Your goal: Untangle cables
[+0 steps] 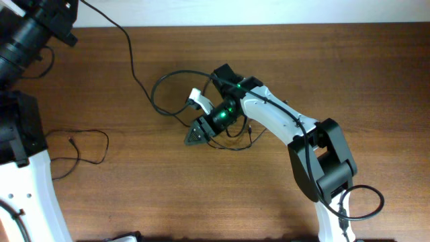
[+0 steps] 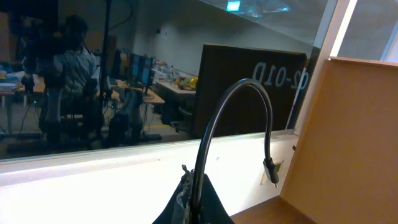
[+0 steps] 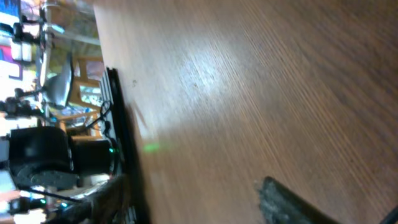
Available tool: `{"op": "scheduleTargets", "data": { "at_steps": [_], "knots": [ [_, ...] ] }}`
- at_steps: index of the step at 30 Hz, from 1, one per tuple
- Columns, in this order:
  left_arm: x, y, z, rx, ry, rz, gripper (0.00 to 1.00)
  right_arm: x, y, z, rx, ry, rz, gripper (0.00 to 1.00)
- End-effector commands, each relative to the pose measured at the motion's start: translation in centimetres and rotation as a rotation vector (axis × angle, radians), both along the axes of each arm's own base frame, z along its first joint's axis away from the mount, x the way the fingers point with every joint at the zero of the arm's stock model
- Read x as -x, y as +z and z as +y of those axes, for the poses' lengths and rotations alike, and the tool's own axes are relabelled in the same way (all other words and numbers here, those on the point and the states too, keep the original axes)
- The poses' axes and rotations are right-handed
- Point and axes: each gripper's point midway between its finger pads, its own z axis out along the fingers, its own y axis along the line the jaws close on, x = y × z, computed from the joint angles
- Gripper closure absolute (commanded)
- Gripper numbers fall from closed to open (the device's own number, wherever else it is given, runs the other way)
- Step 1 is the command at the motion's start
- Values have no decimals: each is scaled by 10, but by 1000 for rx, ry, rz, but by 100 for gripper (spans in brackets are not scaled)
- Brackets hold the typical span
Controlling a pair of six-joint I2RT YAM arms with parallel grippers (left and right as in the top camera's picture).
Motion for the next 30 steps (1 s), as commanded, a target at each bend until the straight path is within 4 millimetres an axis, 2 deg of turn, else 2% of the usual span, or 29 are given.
{"op": "scheduleTargets", "data": {
  "at_steps": [1,2,3,6,7,8,9,11,13,15,16,19,22,25,28,30],
  "knots": [
    [9,7,-4,-1,-14,-16,100,0,-10,-5,3,8,-4,76],
    [9,7,-4,-1,-14,-16,100,-4,-7,-7,4,-8,0,88],
    [9,7,-4,-1,-14,-15,100,-10,-3,-10,7,-37,11,96],
    [5,2,-1,12,4,13,100,-36,28,-28,29,-148,-10,96],
    [0,-5,6,33,46,50,100,-49,52,-38,46,-203,-63,96],
    [-2,-8,9,42,63,67,100,-52,68,-41,38,-214,-93,96],
    [-6,-16,13,59,91,111,100,-56,114,-46,-5,-237,-165,96],
    [-8,-20,14,63,90,128,100,-58,147,-51,-13,-287,-213,96],
    [-11,-26,15,67,91,149,100,-63,206,-59,-43,-390,-302,96],
    [-14,-30,15,71,91,165,100,-67,245,-72,-62,-490,-354,96],
    [-15,-33,16,74,91,179,100,-66,275,-82,-94,-543,-397,96],
    [-20,-42,20,87,118,218,100,-62,321,-101,-162,-610,-446,96],
    [-25,-53,28,103,162,270,100,-61,353,-121,-221,-721,-407,96],
    [-28,-61,30,94,172,294,100,-72,373,-140,-289,-847,-329,96],
    [-33,-70,31,100,172,326,100,-97,377,-159,-315,-995,-263,96],
    [-36,-76,32,104,172,347,100,-116,377,-169,-319,-1055,-297,96]
  ]
}}
